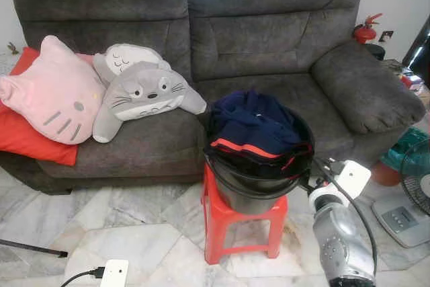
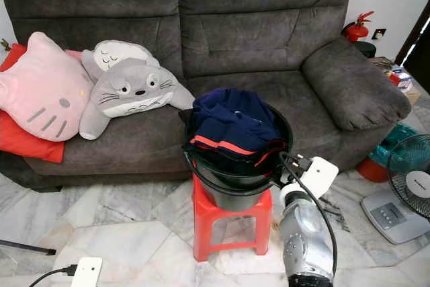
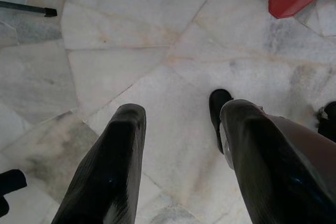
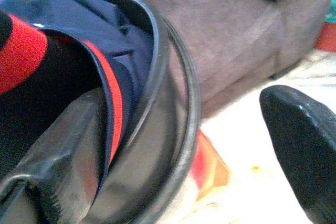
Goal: Hang hanger
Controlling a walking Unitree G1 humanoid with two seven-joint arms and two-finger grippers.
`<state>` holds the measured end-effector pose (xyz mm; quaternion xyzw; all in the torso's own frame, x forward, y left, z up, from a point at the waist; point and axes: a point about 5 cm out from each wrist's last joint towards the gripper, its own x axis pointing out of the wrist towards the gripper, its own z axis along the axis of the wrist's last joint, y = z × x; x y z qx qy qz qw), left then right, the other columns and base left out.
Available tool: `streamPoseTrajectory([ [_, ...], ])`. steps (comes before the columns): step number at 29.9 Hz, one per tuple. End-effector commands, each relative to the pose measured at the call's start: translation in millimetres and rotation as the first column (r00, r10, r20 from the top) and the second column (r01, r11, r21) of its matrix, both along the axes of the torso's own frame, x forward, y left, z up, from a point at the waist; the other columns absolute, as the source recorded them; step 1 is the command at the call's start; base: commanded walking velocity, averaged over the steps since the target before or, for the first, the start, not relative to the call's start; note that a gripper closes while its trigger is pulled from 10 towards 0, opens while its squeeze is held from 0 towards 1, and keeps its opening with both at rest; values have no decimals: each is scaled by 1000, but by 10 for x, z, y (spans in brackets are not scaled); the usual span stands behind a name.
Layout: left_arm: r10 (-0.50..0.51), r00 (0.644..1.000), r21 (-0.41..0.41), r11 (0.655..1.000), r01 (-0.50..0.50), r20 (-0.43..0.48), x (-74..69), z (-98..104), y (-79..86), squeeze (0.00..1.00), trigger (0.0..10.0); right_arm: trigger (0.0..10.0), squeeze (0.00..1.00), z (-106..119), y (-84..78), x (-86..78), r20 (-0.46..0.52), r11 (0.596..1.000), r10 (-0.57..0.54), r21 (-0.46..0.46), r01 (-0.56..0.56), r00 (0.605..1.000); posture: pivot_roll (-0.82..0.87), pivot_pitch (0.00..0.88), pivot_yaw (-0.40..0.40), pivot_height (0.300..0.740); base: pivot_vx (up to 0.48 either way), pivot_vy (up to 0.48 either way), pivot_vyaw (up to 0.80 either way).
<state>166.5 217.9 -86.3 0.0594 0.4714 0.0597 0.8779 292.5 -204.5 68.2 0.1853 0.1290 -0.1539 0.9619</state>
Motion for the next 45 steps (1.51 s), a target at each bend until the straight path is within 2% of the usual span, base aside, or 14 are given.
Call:
streamPoseTrajectory([
  [1,-21,1000,17,1000,22,-22,-23,-9,18,0,10000,10000,0,50,9,61,-15,999,18,-37,-19,1000,-101,0,44,740,0,0,0],
  [4,-17,1000,18,1000,17,-21,-23,-11,11,0,10000,10000,0,49,-2,109,-28,999,24,-48,-25,999,-95,0,39,740,0,0,0],
  [5,-16,1000,18,1000,16,-20,-24,-11,10,0,10000,4980,0,56,-5,126,-29,998,27,-54,-28,999,-93,0,38,740,0,0,0],
  [7,-15,1000,18,1000,15,-20,-25,-12,9,0,10000,4980,0,63,-9,144,-32,997,31,-63,-33,999,-94,0,37,740,0,0,0],
  [10,-13,1000,21,1000,13,-22,-29,-14,7,0,10000,10000,0,47,24,193,-50,996,60,-56,-62,997,-95,0,37,740,0,0,0],
  [15,-8,1000,22,1000,8,-22,-31,-15,6,0,10000,10000,0,10,67,236,-83,995,89,-34,-92,993,-90,0,34,740,0,0,0],
  [16,-6,1000,22,1000,6,-21,-31,-15,6,0,10000,9373,0,16,82,254,-78,994,98,-37,-101,992,-90,0,34,740,0,0,0],
  [17,-3,1000,22,1000,3,-20,-32,-15,6,0,10000,6706,0,31,93,270,-69,993,108,-42,-111,992,-90,0,34,740,0,0,0],
  [18,-3,1000,22,1000,3,-20,-32,-15,6,0,10000,6706,0,31,93,270,-69,993,108,-42,-111,992,-90,0,34,740,0,0,0],
  [19,-1,1000,22,1000,1,-19,-32,-15,6,0,10000,0,0,42,97,286,-65,992,114,-51,-117,991,-90,0,34,740,0,0,0],
  [23,0,1000,22,1000,0,-20,-33,-16,6,0,10000,0,0,64,99,316,-61,990,120,-69,-124,991,-90,0,34,740,0,0,0],
  [24,1,1000,22,1000,0,-20,-33,-16,6,0,10000,1216,0,67,98,321,-60,990,120,-71,-125,991,-90,0,34,740,0,0,0],
  [26,1,1000,22,1000,-1,-20,-33,-16,6,0,10000,0,0,71,103,332,-57,988,128,-77,-133,990,-90,0,34,740,0,0,0],
  [45,1,1000,19,1000,0,-23,-36,-17,7,0,10000,0,0,61,168,342,-46,982,162,-95,-165,986,-84,0,32,740,0,0,0],
])
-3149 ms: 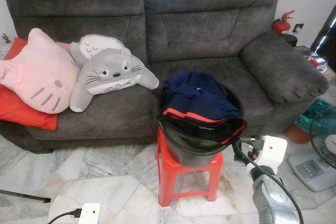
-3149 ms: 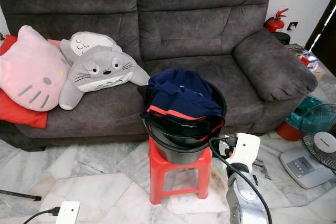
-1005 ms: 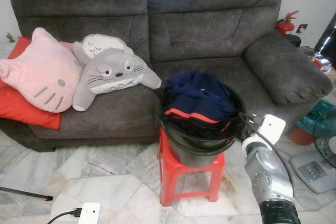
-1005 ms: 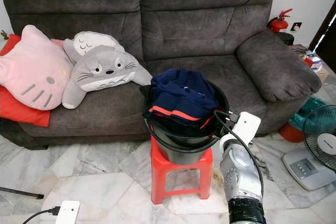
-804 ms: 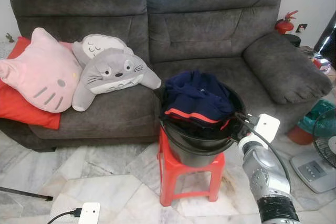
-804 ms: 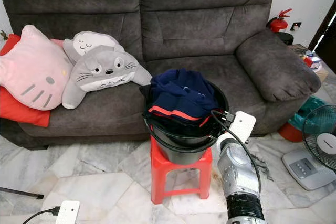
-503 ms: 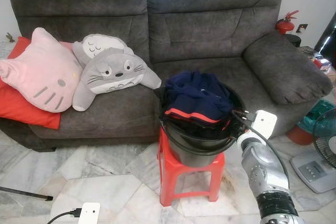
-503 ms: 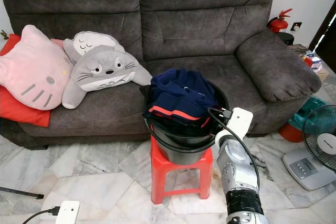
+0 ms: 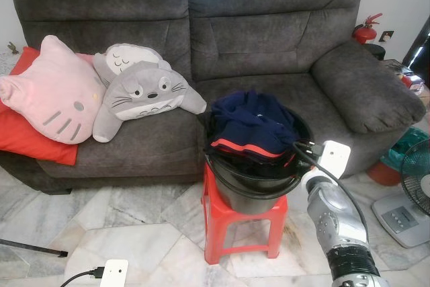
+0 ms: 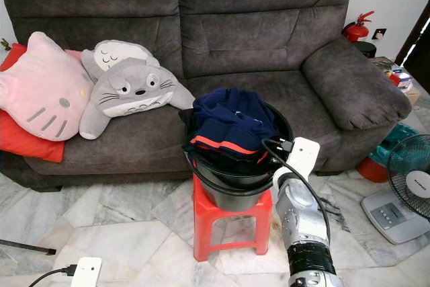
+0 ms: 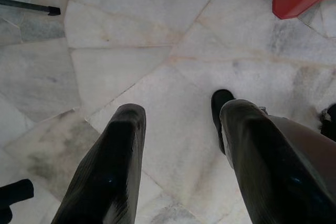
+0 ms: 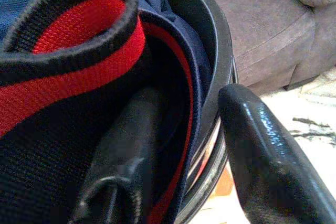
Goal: Hang hanger
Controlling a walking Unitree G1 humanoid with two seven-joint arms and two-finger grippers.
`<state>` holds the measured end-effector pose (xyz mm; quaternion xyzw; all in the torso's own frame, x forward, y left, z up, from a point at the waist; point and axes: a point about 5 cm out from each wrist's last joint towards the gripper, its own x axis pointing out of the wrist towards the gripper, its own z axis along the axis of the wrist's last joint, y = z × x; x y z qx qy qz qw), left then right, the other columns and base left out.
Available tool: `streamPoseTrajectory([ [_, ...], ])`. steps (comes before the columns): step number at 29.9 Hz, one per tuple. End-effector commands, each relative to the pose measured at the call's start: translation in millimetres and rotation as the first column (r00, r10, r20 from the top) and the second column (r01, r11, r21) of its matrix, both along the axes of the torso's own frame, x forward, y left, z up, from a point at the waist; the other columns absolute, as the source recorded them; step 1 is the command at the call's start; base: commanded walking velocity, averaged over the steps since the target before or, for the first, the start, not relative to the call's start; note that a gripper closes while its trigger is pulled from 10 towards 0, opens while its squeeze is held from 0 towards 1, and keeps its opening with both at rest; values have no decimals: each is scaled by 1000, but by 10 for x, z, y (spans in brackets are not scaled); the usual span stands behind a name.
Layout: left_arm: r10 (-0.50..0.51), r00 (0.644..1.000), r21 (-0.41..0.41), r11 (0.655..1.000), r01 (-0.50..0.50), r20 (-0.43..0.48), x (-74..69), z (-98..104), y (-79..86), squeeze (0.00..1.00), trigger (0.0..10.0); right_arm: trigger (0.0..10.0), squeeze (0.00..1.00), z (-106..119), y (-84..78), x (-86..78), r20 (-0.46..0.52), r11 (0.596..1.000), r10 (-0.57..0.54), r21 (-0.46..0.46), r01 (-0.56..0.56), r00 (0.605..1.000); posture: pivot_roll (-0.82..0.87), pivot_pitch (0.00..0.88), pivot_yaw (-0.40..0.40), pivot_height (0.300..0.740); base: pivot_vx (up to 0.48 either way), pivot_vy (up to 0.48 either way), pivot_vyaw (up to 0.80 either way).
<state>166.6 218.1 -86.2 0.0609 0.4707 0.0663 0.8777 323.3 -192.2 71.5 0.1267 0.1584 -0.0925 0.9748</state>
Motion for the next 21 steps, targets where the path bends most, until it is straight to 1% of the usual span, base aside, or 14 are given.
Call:
streamPoseTrajectory([
  [1,-10,1000,10,1000,10,-25,-37,-18,5,0,10000,0,0,29,46,34,10,1000,17,-5,-17,1000,-84,0,32,740,0,0,0],
  [9,-13,999,12,1000,13,-29,-41,-19,11,0,10000,0,0,-2,73,30,0,1000,21,-1,-21,1000,-81,0,35,740,0,0,0],
  [21,-17,999,12,1000,17,-31,-40,-19,10,0,10000,0,0,16,74,43,12,1000,16,-3,-16,1000,-81,0,36,740,0,0,0],
])
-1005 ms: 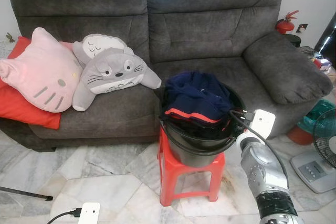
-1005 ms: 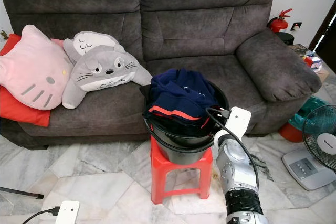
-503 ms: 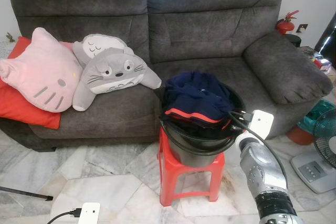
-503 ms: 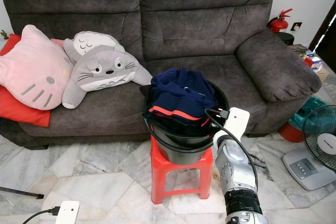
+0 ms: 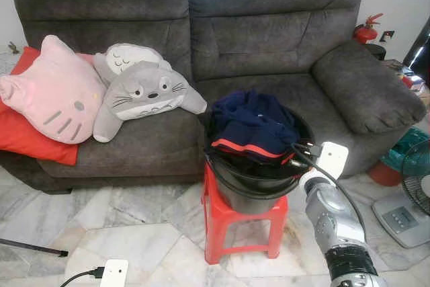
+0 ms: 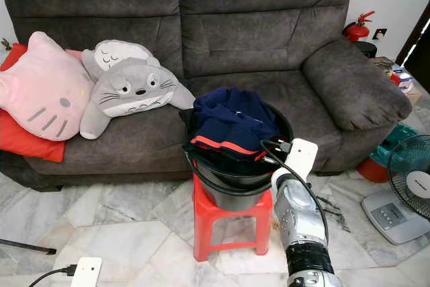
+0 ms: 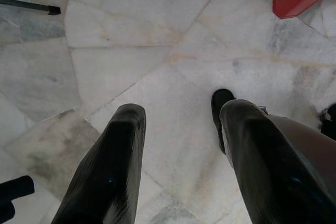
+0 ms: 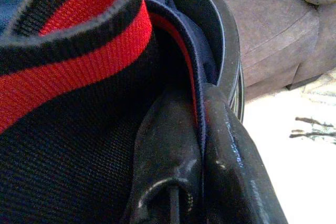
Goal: Hang hanger
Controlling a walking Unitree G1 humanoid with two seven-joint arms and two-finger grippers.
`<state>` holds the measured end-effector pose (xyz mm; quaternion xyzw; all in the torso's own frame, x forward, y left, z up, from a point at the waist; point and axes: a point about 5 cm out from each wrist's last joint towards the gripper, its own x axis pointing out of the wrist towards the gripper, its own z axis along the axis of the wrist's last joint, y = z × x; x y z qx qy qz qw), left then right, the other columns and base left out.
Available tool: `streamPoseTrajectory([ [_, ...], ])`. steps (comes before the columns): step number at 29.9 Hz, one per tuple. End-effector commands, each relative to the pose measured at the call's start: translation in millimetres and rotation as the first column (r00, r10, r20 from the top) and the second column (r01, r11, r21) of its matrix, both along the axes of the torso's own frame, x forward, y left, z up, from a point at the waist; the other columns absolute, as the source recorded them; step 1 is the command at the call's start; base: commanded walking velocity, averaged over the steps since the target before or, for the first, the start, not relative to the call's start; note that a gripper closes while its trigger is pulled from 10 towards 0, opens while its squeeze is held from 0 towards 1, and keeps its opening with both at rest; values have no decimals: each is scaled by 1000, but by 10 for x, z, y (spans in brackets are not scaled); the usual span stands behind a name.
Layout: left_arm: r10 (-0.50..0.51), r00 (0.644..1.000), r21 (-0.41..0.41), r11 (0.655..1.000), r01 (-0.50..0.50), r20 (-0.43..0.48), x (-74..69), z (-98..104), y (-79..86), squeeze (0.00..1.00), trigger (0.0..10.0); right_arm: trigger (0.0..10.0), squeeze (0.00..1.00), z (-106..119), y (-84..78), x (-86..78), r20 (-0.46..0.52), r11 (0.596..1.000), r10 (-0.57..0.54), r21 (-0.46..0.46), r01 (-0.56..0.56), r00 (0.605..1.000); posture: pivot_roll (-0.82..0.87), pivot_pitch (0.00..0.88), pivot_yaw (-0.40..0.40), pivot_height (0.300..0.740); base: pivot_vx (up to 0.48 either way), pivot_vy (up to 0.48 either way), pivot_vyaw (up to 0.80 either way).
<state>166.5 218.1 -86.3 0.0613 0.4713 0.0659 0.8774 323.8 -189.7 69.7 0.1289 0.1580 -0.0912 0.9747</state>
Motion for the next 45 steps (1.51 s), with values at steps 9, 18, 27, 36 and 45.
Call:
streamPoseTrajectory([
  [9,-16,999,9,1000,16,-30,-39,-20,5,0,10000,0,0,176,-112,68,57,989,-76,-119,82,996,-84,0,37,740,0,0,0],
  [18,-16,999,5,1000,16,-30,-30,-17,0,0,10000,0,0,801,-331,206,271,928,-114,-315,200,956,-91,0,36,740,0,0,0],
  [27,-16,999,4,1000,16,-28,-21,-15,-2,0,10000,0,0,1153,-260,329,381,926,-57,-326,191,923,-94,0,36,740,0,0,0],
  [36,-15,1000,3,1000,15,-25,-6,-10,-8,0,10000,0,0,1792,-281,575,526,946,-1,-276,172,851,-106,0,40,740,0,0,0],
  [45,-15,1000,6,1000,15,-26,3,-6,-5,0,10000,0,0,2651,-57,646,717,965,118,-245,90,687,-120,0,50,740,0,0,0],
])
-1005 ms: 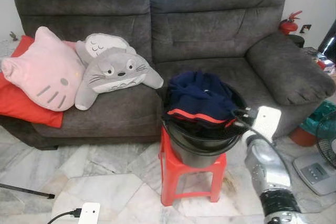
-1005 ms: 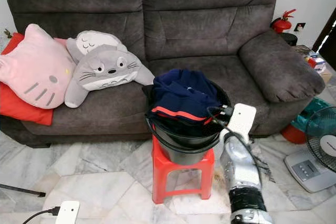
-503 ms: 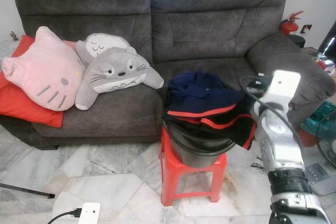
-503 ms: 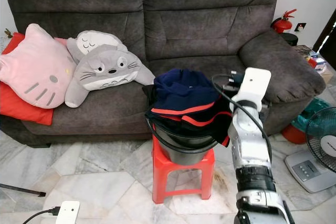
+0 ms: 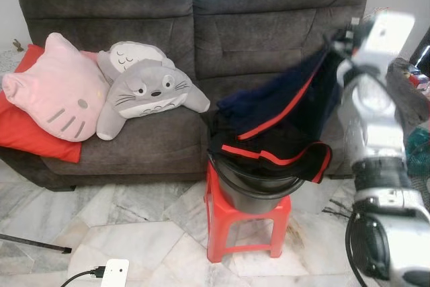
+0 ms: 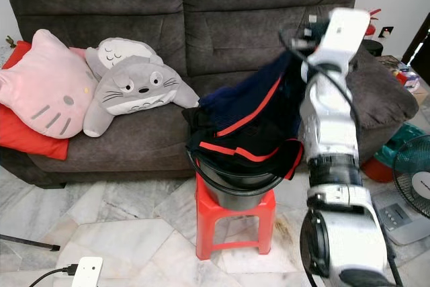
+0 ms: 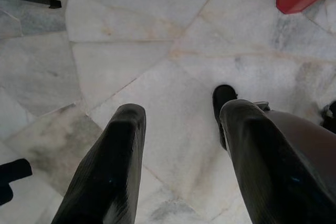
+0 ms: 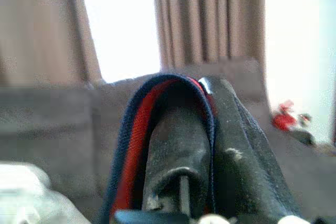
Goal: Hang hanger
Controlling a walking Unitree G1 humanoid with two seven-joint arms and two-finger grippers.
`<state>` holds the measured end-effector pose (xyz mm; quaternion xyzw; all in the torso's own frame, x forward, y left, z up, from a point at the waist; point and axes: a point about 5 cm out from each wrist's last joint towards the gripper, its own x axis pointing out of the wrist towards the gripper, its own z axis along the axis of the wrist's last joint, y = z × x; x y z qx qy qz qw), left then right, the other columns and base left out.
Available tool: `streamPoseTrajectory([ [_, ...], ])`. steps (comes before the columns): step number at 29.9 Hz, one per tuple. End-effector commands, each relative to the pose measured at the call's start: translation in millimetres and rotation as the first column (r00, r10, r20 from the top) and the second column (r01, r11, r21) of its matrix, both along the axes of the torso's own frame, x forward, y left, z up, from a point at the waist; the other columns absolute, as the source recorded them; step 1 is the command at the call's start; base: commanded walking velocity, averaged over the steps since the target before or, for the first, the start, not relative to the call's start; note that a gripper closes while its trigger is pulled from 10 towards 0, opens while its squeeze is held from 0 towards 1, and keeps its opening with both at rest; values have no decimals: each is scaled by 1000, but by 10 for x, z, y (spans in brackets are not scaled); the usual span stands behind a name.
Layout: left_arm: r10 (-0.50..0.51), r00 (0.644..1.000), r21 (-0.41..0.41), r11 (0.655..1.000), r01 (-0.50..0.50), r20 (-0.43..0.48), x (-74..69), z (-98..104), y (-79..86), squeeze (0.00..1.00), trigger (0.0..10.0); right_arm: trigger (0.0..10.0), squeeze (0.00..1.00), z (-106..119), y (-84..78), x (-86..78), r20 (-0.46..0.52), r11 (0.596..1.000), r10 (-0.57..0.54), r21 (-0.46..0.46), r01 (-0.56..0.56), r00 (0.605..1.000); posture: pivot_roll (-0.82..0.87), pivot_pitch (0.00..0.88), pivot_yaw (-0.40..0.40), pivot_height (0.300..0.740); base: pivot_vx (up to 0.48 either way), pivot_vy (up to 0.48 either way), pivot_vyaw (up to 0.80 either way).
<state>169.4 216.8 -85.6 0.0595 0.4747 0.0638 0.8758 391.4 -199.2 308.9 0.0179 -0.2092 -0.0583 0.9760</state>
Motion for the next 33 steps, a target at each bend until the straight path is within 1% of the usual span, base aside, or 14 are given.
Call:
streamPoseTrajectory([
  [1,-13,1000,12,1000,13,-19,-24,-12,9,0,10000,0,0,415,72,-41,137,999,47,8,-49,990,-124,0,51,740,0,0,0],
  [2,-11,1000,14,1000,11,-19,-24,-11,11,0,10000,0,0,714,145,-96,237,994,105,5,-110,966,-126,0,51,740,0,0,0],
  [3,-11,1000,14,1000,11,-19,-24,-11,11,0,10000,0,0,714,145,-96,237,994,105,5,-110,966,-126,0,51,740,0,0,0],
  [4,-7,1000,15,1000,8,-18,-24,-11,13,0,10000,0,0,1038,229,-219,358,984,172,-10,-180,918,-127,0,50,740,0,0,0],
  [6,-6,1000,16,1000,6,-18,-24,-10,14,0,10000,0,0,1171,264,-289,407,978,198,-24,-206,892,-127,0,50,740,0,0,0],
  [7,-3,1000,20,1000,4,-17,-24,-10,17,0,10000,0,0,1529,347,-539,540,964,246,-49,-262,805,-137,0,53,740,0,0,0],
  [9,-5,1000,21,1000,5,-18,-24,-9,19,0,10000,0,0,1641,411,-657,577,953,276,-60,-297,769,-140,0,54,740,0,0,0],
  [11,-6,1000,22,1000,6,-18,-25,-10,18,0,10000,0,0,1621,466,-680,567,948,295,-71,-311,769,-142,0,53,740,0,0,0],
  [17,-5,1000,21,1000,6,-18,-26,-12,10,0,10000,0,0,1046,712,-573,397,904,409,-49,-426,822,-131,0,46,740,0,0,0],
  [20,-4,1000,20,1000,4,-19,-30,-14,6,0,10000,0,0,663,727,-522,288,911,388,23,-412,875,-127,0,43,740,0,0,0],
  [21,-2,1000,19,1000,2,-19,-34,-17,4,0,10000,0,0,364,701,-529,210,925,360,48,-377,909,-124,0,40,740,0,0,0],
  [24,-2,1000,19,1000,2,-22,-39,-19,5,0,10000,0,0,-108,626,-612,59,955,284,69,-288,957,-121,0,37,740,0,0,0],
  [27,-4,1000,19,1000,4,-24,-42,-20,7,0,10000,0,0,-311,646,-705,-5,964,267,11,-267,964,-121,0,35,740,0,0,0],
  [33,-8,1000,20,1000,8,-29,-55,-24,12,0,10000,0,0,-806,678,-865,-150,975,223,15,-223,963,-107,0,26,740,0,0,0],
])
